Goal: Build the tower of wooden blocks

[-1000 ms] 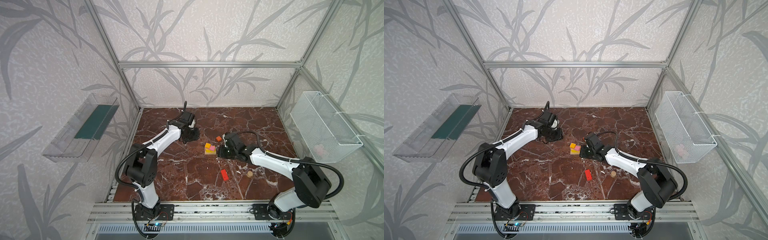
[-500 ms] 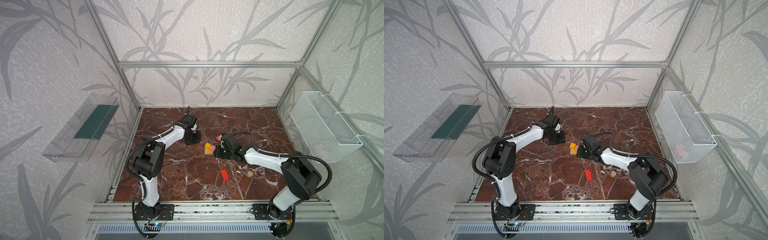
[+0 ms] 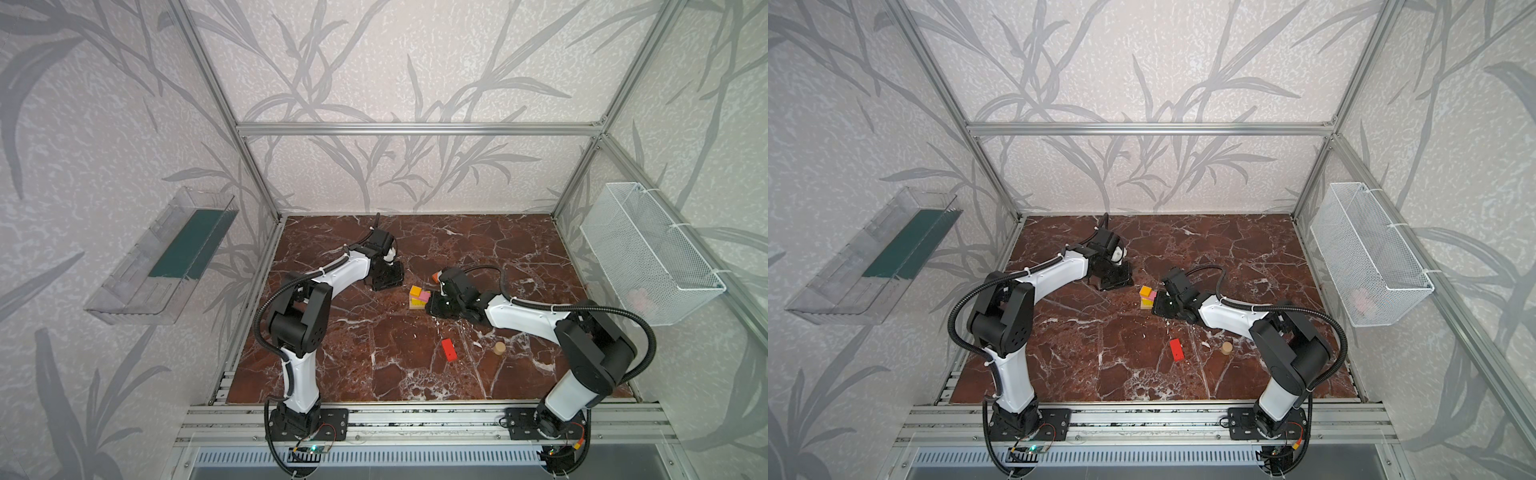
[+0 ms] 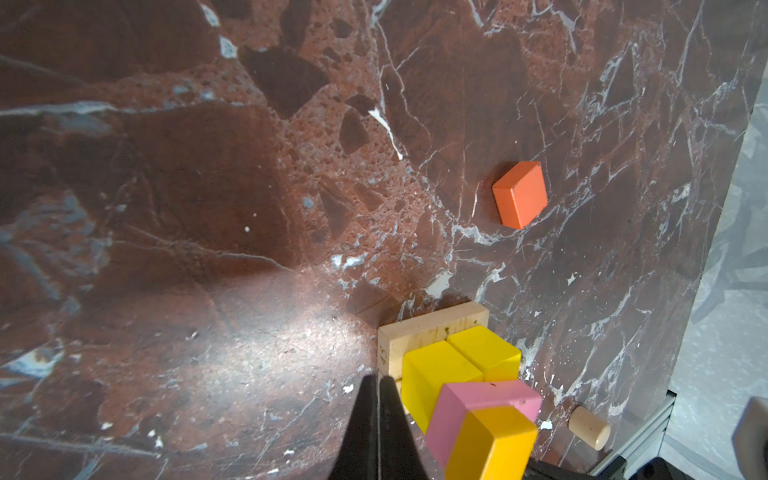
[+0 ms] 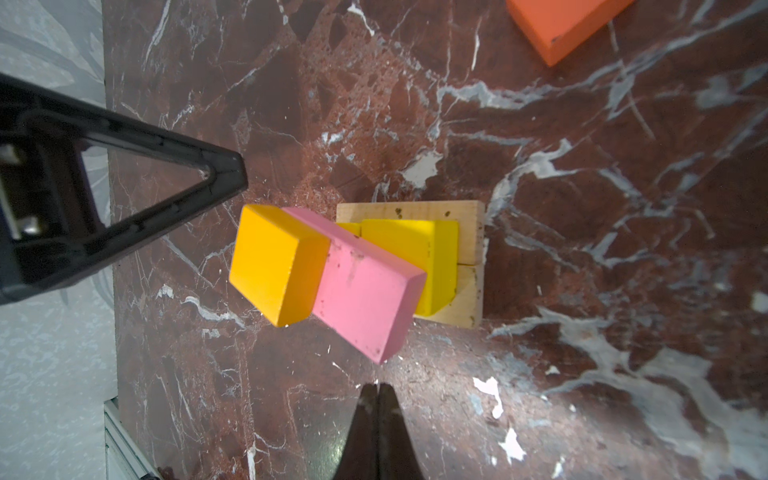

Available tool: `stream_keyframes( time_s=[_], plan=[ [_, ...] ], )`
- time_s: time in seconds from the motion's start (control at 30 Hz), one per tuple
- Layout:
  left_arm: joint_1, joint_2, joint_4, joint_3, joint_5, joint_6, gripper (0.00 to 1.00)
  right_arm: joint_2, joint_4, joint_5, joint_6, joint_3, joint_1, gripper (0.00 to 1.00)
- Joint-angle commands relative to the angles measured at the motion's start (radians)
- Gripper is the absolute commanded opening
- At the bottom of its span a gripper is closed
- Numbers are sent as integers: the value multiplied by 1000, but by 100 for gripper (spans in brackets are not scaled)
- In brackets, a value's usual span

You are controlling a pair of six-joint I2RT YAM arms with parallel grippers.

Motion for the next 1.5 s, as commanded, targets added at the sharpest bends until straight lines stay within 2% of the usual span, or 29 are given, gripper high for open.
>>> stream_keyframes(
  time_s=[0.0, 1.47],
  plan=[
    [-8, 19, 10, 21, 18, -6, 0, 16, 19, 7, 1, 35, 4, 0],
    [-59, 4, -17, 16, 13, -5, 0, 29, 41, 35, 6, 26, -35, 0]
  ],
)
